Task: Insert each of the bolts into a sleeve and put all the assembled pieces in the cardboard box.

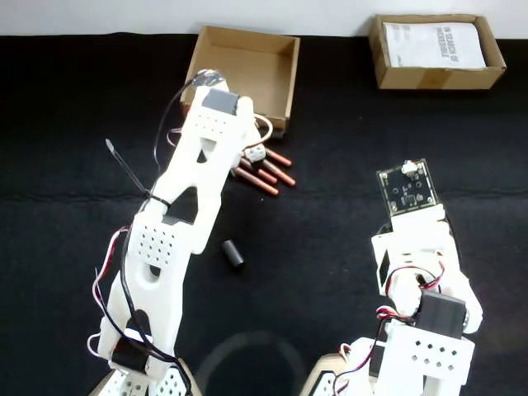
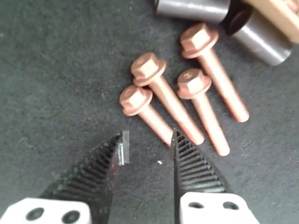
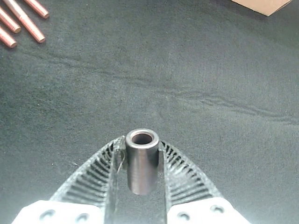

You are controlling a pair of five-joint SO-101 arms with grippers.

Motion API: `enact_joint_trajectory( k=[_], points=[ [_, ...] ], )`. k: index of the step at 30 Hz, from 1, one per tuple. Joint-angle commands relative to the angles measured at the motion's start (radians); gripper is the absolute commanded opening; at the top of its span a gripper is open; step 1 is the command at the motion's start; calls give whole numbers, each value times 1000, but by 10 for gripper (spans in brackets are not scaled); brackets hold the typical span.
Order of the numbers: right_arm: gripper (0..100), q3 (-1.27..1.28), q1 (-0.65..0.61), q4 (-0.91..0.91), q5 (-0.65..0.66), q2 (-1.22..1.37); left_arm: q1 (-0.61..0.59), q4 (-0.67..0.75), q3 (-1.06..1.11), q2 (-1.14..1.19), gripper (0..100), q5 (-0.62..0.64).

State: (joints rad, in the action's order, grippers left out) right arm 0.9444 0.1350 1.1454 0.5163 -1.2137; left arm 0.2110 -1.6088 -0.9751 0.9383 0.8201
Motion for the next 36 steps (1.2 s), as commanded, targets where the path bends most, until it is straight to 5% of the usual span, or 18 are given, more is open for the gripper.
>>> enact_joint_trajectory(
  k=[1, 16, 20, 24, 36],
  points=[
    [8, -5, -10, -16, 11, 4, 13, 14, -10, 5, 161, -5],
    [8, -5, -8, -15, 8, 4, 12, -8, -8, 153, 155, -9],
    [8, -5, -8, -13, 6, 4, 15, -31, -12, 156, 3, -48],
    [8, -4, -8, -27, 6, 4, 10, -32, -10, 156, 5, -110],
    [8, 308, -10, -458, 12, 4, 30, -66, -62, 140, 9, -290]
  ],
)
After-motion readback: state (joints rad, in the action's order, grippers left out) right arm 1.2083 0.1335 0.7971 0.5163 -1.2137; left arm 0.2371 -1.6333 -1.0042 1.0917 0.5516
